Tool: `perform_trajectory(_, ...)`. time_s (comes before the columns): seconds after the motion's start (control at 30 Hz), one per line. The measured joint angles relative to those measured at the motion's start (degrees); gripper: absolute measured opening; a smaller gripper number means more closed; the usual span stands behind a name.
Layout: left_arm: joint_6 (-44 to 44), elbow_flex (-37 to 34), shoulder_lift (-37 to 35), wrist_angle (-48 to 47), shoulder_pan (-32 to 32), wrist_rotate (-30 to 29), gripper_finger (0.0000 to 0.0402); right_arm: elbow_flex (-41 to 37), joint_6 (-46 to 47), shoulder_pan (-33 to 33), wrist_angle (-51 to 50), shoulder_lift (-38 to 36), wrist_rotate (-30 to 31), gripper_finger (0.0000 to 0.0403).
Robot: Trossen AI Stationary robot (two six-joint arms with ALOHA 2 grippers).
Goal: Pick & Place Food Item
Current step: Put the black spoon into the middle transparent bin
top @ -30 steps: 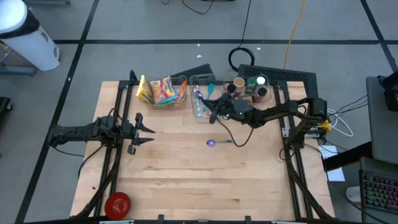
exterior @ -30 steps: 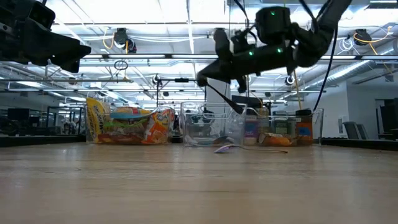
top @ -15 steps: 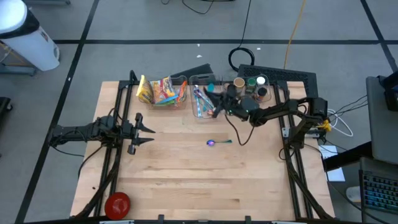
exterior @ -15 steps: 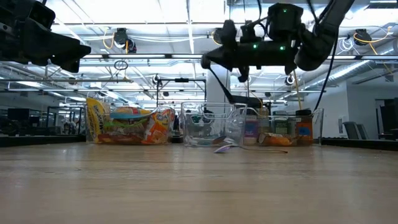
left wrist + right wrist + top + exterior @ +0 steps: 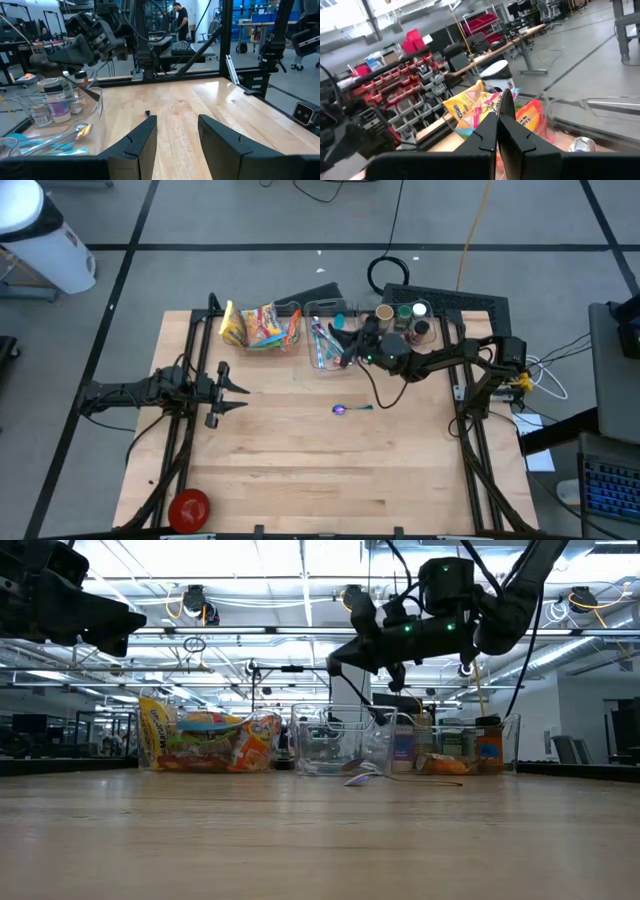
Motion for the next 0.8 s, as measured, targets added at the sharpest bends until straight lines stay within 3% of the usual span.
perform_trajectory(0.33,-0.01,0.0,0.0,0.0,0.0,0.0,0.0152,0.02,0.96,2.82,4.08,2.57,3.16,0.0)
perform_trajectory(0.5,-0.01,0.0,0.0,0.0,-0.01,0.0,0.0152,0.02,-1.07,2.82,0.52,4.37,8.67,0.0)
perform_trajectory(0.8,0.01,0.0,0.0,0.0,0.01,0.0,0.0152,0.02,-3.17,2.82,-1.61,5.83,11.59,0.0002)
